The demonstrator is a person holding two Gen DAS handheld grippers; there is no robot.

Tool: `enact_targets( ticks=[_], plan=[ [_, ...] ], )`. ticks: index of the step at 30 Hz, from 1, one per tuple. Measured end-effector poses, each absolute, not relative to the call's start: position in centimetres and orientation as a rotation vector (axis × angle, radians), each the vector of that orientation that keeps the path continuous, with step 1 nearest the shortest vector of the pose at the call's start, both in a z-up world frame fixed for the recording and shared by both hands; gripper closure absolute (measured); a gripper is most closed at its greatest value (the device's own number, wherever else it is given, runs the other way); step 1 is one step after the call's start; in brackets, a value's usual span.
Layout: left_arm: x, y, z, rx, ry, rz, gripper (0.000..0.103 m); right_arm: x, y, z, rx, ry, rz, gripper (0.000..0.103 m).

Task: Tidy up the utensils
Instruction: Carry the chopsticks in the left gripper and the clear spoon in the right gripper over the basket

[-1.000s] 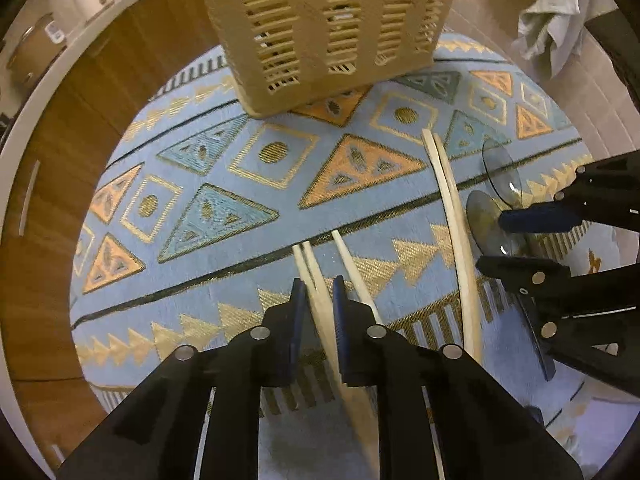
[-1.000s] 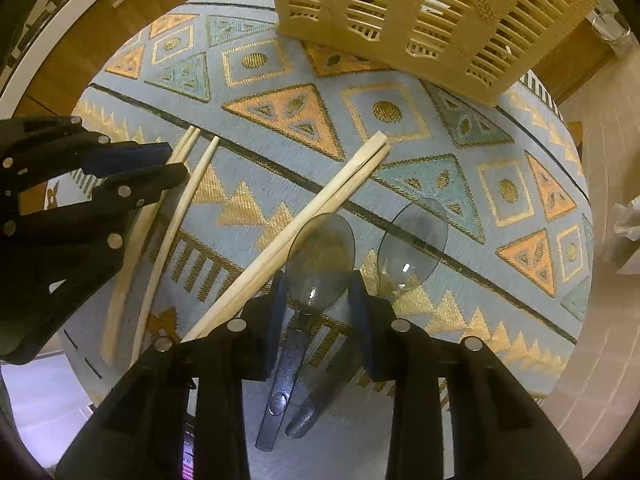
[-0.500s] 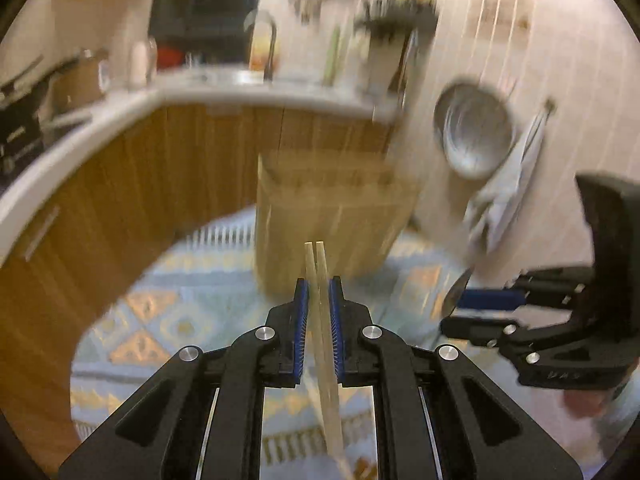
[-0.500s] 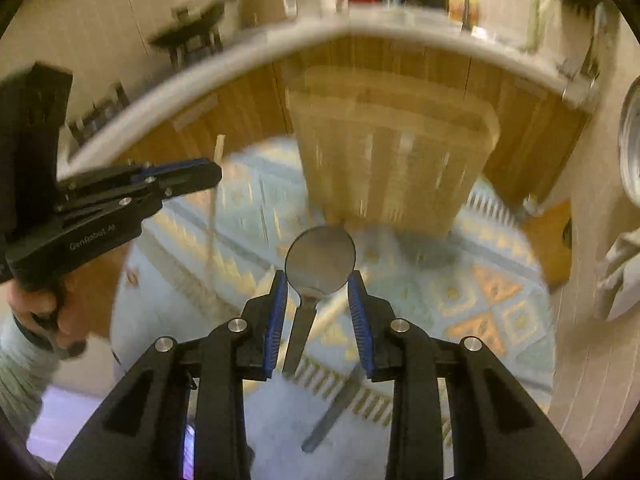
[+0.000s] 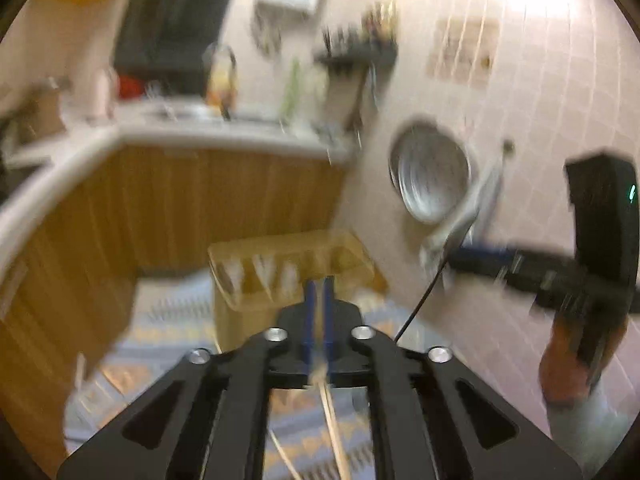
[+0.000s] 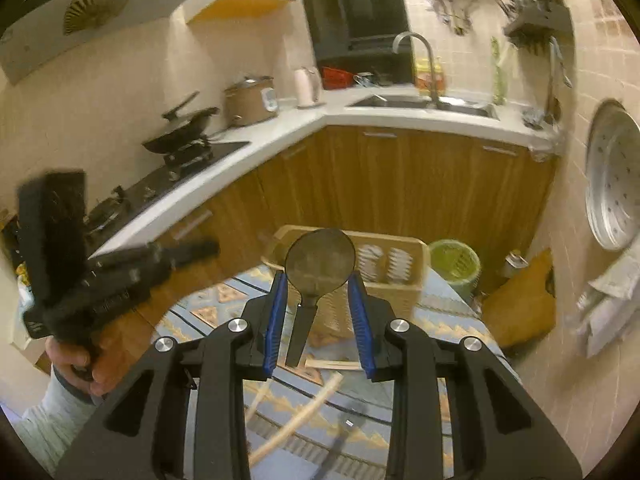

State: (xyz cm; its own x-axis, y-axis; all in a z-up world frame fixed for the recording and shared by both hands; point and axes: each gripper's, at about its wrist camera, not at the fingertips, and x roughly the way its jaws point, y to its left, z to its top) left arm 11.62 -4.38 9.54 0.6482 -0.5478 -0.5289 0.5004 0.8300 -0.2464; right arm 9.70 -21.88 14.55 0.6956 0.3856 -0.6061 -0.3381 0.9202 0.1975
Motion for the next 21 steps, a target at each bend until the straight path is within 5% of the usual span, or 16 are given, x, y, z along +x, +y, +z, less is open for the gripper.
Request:
enact_targets(
  ticks=[1,9,21],
  plan=[
    [12.2,-5.0,8.0,-0.060,0.686,-0.624,0.078,9.8,-22.8,13.9,0.085,0.718,0.396,0.075],
    [14.9,-13.8,-0.1,0.268,0.875,-0.784,0.068,8.8,-30.0,9.5,0.184,0.849,0.304,0.075],
    [19.0,-24.7,-7.4,0.613,1.105,-0.818,0.065,6.1,-36.1,6.3,0.264,0.883,0.286,0.075]
  ],
)
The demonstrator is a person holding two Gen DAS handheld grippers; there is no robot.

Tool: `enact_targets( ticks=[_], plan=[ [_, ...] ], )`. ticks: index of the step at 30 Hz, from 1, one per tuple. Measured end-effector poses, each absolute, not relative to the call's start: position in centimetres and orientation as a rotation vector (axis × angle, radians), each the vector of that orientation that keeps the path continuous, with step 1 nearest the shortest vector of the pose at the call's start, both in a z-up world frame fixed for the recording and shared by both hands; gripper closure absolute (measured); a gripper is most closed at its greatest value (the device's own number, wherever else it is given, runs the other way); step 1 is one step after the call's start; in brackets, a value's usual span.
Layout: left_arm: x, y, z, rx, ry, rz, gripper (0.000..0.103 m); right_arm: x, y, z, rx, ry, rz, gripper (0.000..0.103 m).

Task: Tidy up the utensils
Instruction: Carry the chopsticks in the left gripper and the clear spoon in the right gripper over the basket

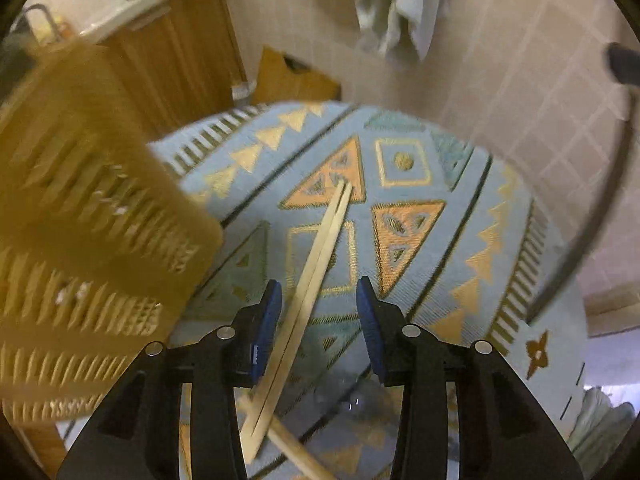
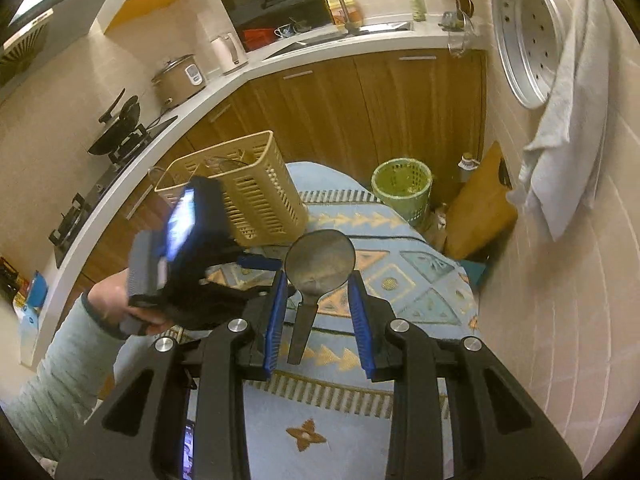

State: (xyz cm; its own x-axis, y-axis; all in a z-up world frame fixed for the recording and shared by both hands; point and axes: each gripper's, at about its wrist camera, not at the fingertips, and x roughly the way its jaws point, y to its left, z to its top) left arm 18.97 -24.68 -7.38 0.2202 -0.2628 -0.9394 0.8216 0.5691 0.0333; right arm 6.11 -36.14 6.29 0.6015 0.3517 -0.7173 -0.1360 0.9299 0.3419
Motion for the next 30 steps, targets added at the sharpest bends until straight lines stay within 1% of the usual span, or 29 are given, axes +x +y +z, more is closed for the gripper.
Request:
enact_targets(
  ticks=[1,3,4,5,6,9,12,17,23,26,30],
  plan=[
    [19.3,-25.3,-8.1,0.643,1.148,-0.810,0.066,6.1,-36.6,6.0,0.277,0.890,0.287,0.075],
    [19.2,-26.1,-8.5,0.698,1.156,-0.809,0.069,6.1,-37.2,5.6,0.287,0.895,0.287,0.075],
    [19.3,-26.3,-8.5,0.710,1.160,-0.803,0.073,6.1,-37.5,5.4,0.294,0.898,0.287,0.075],
    [19.4,-26.5,-8.5,0.715,1.173,-0.794,0.080,6.2,-37.6,5.3,0.300,0.901,0.290,0.075],
    [19.6,-26.5,-8.4,0.717,1.175,-0.780,0.092,6.3,-37.7,5.2,0.306,0.903,0.293,0.075],
    [19.8,-26.2,-8.1,0.671,1.163,-0.748,0.094,6.2,-37.5,5.2,0.306,0.898,0.305,0.075],
    [19.2,-24.2,-6.4,0.547,1.084,-0.746,0.094,6.1,-37.1,5.3,0.297,0.889,0.318,0.075],
    [16.6,-18.8,0.2,0.297,0.850,-0.762,0.094,5.9,-36.1,6.5,0.281,0.849,0.348,0.075],
    [12.7,-11.8,9.4,0.085,0.501,-0.681,0.094,7.0,-32.8,9.7,0.250,0.752,0.398,0.075],
    [11.9,-9.7,12.3,0.019,0.350,-0.601,0.094,8.3,-30.9,11.5,0.246,0.708,0.434,0.075],
    [12.8,-7.7,14.1,-0.099,0.205,-0.530,0.093,10.2,-28.3,14.4,0.237,0.613,0.455,0.075]
  ],
)
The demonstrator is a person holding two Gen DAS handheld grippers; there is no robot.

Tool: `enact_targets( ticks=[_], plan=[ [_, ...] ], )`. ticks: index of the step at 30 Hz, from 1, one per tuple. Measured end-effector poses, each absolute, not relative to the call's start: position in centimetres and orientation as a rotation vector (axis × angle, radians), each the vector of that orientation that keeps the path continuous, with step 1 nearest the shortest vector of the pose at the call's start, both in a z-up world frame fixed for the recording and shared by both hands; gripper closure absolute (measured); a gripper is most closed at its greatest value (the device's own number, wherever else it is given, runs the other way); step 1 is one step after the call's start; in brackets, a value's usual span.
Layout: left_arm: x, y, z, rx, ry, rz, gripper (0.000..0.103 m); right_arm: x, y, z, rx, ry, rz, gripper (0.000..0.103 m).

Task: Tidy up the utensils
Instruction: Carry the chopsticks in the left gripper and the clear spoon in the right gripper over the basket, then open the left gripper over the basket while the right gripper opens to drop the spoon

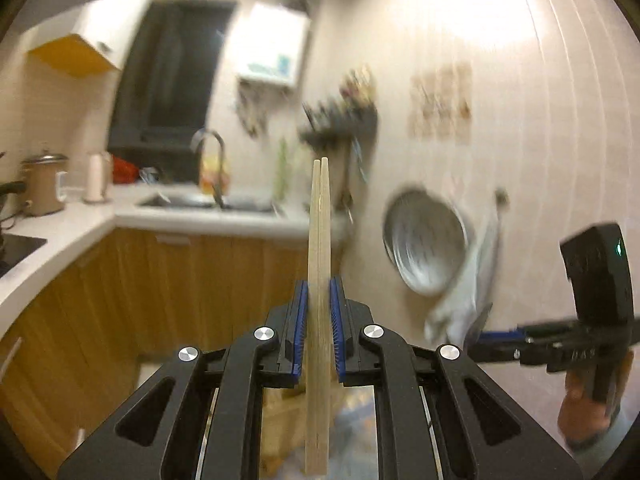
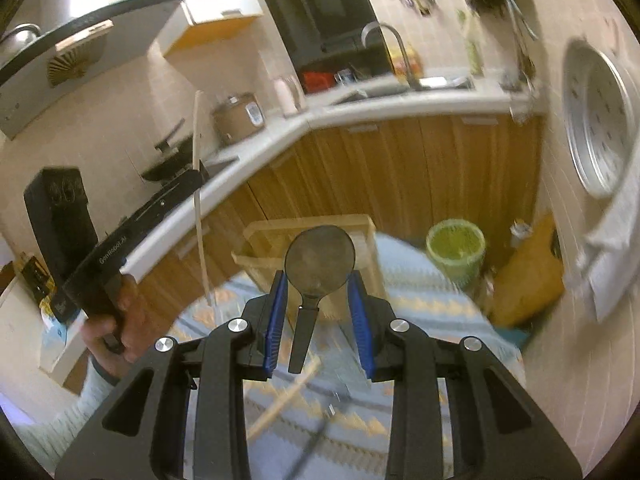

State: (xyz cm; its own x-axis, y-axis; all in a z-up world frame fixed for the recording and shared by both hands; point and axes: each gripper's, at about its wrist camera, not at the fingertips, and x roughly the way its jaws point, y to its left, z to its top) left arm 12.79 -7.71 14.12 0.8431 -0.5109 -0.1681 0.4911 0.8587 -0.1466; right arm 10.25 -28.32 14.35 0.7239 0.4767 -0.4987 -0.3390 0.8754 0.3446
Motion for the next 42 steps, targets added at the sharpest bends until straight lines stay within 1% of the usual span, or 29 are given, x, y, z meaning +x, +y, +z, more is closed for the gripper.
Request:
enact_targets(
  ticks=[2,4,8,12,19,27,29,30,31,32,33,34,42],
  plan=[
    [13.4,-6.3,14.4,-0.137,0.125,-0.463,0.093,11.1,-27.2,15.6,0.240,0.562,0.462,0.075],
    [14.0,-5.8,14.0,-0.174,0.090,-0.425,0.093,12.1,-25.6,16.8,0.223,0.502,0.438,0.075],
    [16.8,-5.0,12.8,-0.194,0.078,-0.364,0.093,14.0,-22.3,17.3,0.151,0.426,0.360,0.075],
    [18.7,-5.7,11.0,-0.195,0.087,-0.339,0.093,16.2,-19.6,15.8,0.071,0.388,0.277,0.075],
    [19.4,-5.7,8.6,-0.145,0.063,-0.248,0.093,19.5,-16.7,11.7,-0.007,0.418,0.204,0.075],
    [18.7,-6.1,7.1,-0.107,0.084,-0.254,0.091,20.2,-17.3,9.4,0.016,0.478,0.227,0.074],
    [18.3,-5.7,7.4,-0.115,0.105,-0.272,0.086,20.1,-17.7,9.2,0.034,0.514,0.266,0.074],
    [18.2,-5.3,7.5,-0.121,0.111,-0.278,0.081,19.9,-17.8,9.1,0.038,0.525,0.273,0.071],
    [17.9,-5.0,7.8,-0.127,0.114,-0.284,0.076,19.5,-18.0,9.2,0.036,0.529,0.274,0.062],
    [17.3,-4.4,8.2,-0.138,0.114,-0.292,0.073,18.8,-18.3,9.3,0.037,0.524,0.272,0.057],
    [17.0,-4.2,8.5,-0.142,0.116,-0.300,0.068,18.1,-18.5,9.5,0.039,0.519,0.272,0.050],
    [16.6,-3.9,8.7,-0.144,0.121,-0.310,0.063,17.7,-18.7,9.6,0.041,0.518,0.277,0.048],
    [13.4,-1.6,11.4,-0.191,0.222,-0.355,0.063,12.8,-20.0,11.7,0.048,0.612,0.283,0.048]
  ],
)
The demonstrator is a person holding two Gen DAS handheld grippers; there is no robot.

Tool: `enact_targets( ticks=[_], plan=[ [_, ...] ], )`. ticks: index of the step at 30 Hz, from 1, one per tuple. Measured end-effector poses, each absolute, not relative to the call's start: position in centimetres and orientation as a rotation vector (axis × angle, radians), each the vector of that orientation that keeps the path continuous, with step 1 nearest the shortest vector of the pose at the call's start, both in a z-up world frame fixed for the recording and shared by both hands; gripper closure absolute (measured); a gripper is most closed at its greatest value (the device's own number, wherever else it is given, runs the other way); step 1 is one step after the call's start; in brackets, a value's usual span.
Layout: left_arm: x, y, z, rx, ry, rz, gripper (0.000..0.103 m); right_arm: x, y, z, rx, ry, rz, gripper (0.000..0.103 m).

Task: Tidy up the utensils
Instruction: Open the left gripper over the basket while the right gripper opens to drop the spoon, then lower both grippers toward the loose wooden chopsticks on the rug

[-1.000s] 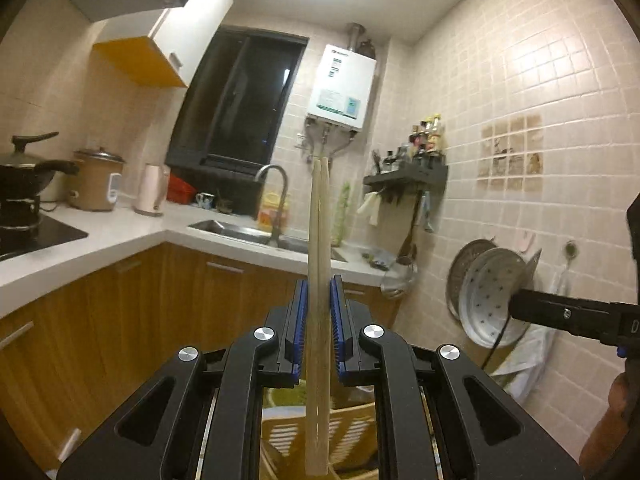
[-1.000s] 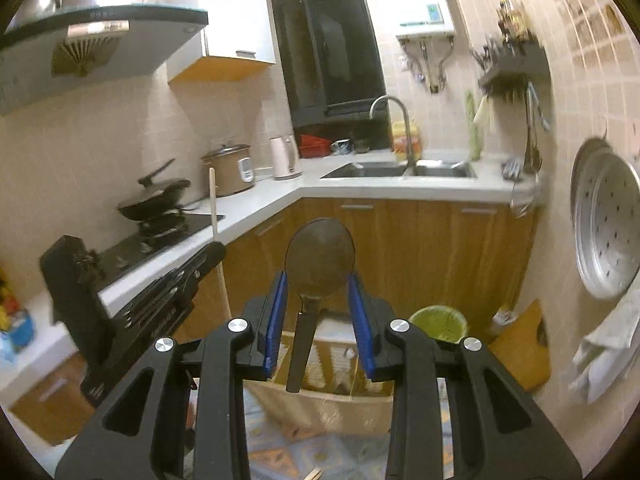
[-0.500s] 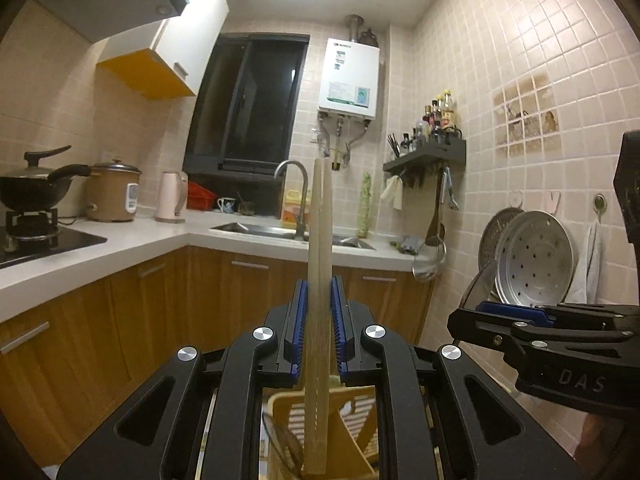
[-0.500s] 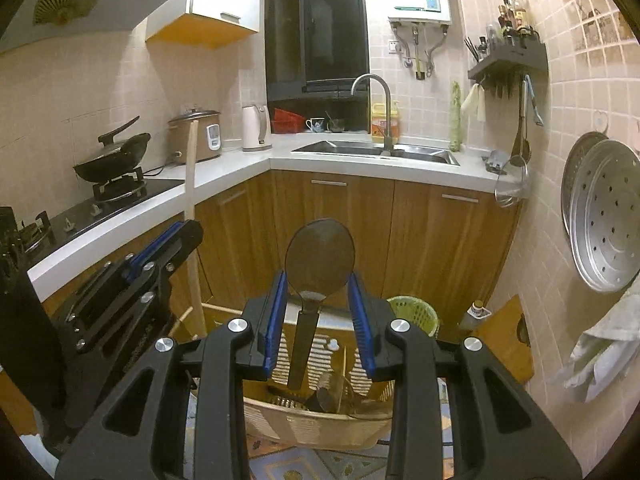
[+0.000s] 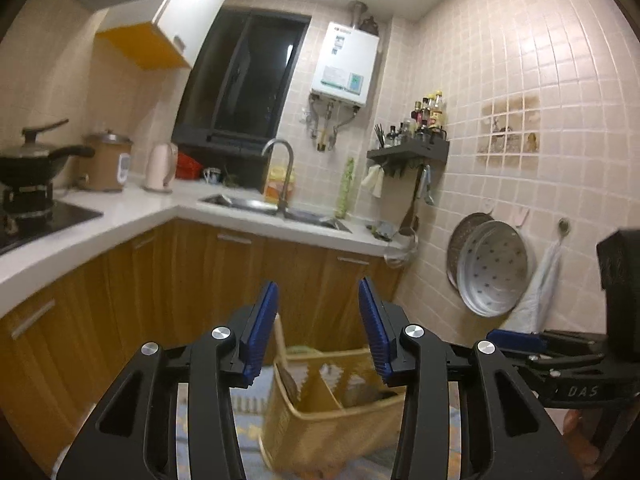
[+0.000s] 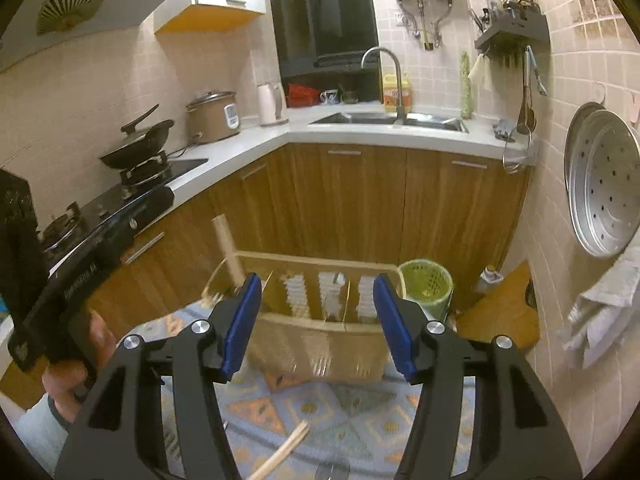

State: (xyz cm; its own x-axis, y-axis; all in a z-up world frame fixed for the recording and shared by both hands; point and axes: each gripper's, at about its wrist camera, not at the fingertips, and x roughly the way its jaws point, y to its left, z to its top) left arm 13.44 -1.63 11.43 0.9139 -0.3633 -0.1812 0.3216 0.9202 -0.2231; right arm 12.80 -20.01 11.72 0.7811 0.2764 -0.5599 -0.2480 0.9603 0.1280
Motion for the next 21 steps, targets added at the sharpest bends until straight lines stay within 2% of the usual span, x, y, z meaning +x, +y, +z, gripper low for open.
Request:
enact_targets(
  ticks=[9,16,21],
  plan=[
    [9.1,-0.9,11.6,-0.136,0.454,-0.427,0.063,8.7,-22.5,10.3,0.122,0.806,0.297,0.048],
    [7.7,-2.4,7.1,-0.009,0.617,-0.408,0.063,8.6,-23.3,5.6,0.136,0.969,0.262,0.048],
    [8.7,-2.2,2.7,-0.017,0.793,-0.427,0.063,9.0,-23.2,2.3,0.162,1.094,0.275,0.048]
  ],
)
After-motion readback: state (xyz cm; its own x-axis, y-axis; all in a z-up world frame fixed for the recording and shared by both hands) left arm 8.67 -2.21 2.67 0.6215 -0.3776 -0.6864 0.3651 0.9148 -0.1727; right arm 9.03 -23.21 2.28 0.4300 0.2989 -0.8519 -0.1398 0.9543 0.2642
